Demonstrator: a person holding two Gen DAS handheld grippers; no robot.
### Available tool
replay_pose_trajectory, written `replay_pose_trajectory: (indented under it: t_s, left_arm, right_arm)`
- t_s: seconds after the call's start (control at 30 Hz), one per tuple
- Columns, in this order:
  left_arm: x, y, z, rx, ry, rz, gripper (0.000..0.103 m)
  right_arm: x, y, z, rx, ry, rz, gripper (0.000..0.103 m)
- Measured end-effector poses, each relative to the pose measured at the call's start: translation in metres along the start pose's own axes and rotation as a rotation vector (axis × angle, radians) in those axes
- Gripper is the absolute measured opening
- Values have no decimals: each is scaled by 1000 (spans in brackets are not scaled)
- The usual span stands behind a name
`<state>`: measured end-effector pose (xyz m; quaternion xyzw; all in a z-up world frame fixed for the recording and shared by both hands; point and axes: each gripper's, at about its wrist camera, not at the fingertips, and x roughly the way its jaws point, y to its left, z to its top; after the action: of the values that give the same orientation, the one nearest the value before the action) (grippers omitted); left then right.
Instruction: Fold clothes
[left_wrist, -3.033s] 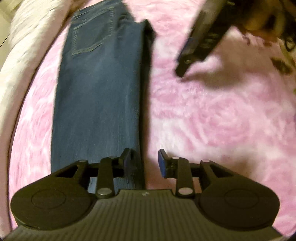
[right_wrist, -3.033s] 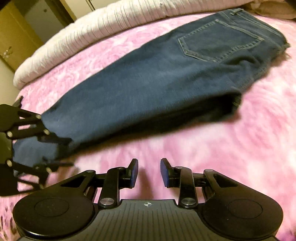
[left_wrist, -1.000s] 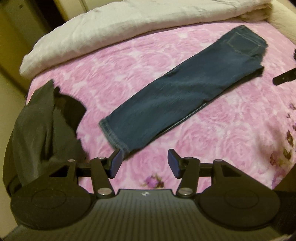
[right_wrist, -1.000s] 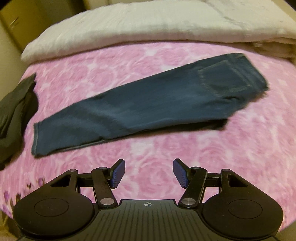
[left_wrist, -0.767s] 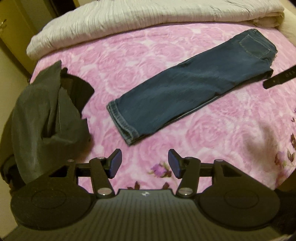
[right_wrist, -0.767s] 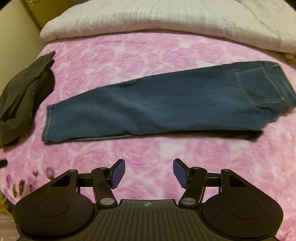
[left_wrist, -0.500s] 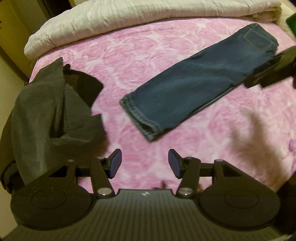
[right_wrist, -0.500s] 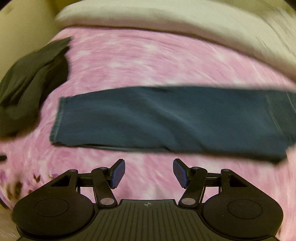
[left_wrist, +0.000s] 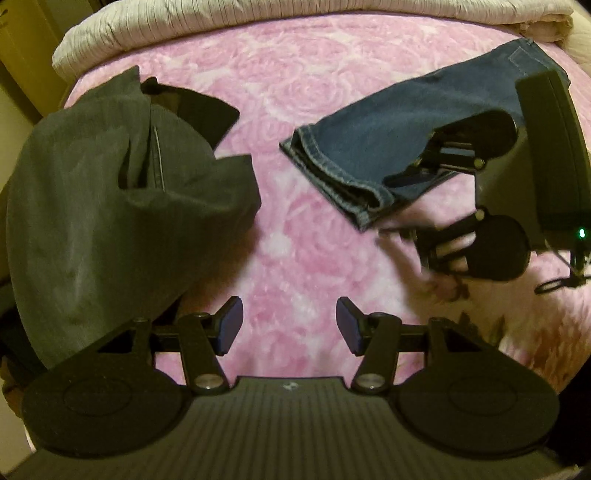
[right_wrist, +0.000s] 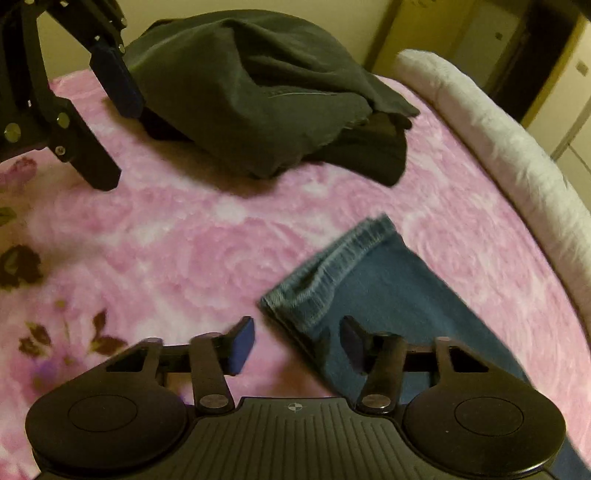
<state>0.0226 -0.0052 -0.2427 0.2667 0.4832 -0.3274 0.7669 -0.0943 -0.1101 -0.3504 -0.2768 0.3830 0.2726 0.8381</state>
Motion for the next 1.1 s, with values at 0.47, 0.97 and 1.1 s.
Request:
replay_pose_trajectory:
  t_s: [0.47, 0.97, 1.1]
  left_arm:
    - [0, 7, -8, -21, -10, -23, 54]
    - [11, -6, -8, -3, -2, -39, 54]
    - [10, -17, 8, 32, -17, -50, 54]
  right_arm:
    - [12, 0, 23, 1, 38, -27, 19]
    - [29, 22, 8, -188, -49, -164, 31]
    - [5, -6, 19, -70, -85, -137, 29]
